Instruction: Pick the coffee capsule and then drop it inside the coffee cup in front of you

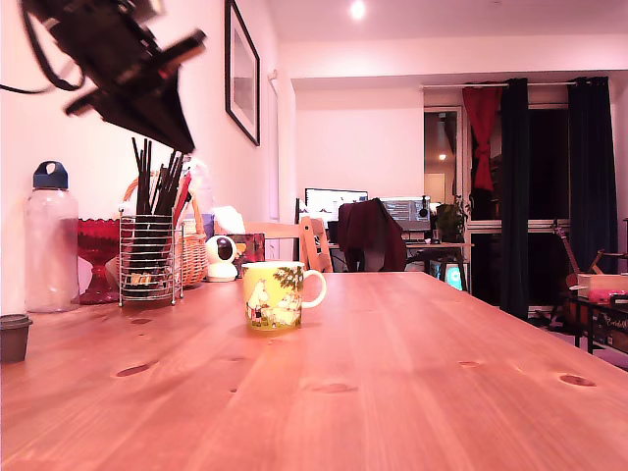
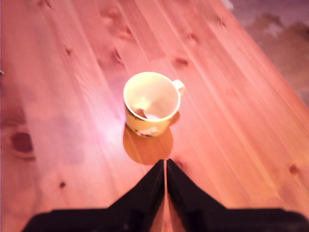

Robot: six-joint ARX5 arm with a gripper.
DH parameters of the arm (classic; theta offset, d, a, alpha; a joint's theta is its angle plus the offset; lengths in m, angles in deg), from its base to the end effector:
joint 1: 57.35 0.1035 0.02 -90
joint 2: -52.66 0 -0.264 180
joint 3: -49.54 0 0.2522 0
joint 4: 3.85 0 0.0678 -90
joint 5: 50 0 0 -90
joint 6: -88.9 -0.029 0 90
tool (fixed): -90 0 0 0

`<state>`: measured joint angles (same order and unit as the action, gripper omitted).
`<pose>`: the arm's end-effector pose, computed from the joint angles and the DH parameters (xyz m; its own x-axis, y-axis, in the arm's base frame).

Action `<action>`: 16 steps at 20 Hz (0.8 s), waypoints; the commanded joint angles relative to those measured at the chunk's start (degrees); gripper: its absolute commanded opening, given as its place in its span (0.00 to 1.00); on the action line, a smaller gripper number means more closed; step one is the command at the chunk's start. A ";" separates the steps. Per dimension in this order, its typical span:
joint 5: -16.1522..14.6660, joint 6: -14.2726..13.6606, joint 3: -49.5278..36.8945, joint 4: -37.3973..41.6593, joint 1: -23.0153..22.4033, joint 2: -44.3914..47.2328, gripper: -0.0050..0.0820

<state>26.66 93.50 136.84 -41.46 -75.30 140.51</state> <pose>0.3193 -0.1105 0.3056 0.6567 -0.4553 -0.6012 0.4238 0.8822 -0.2052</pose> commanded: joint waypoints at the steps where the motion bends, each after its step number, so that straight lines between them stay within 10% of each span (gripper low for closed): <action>1: 1.57 1.62 -4.48 2.58 -0.70 -0.63 0.04; 16: 15.06 12.33 -26.38 21.94 -6.25 -5.84 0.04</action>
<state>41.28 104.95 112.47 -20.96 -81.42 135.15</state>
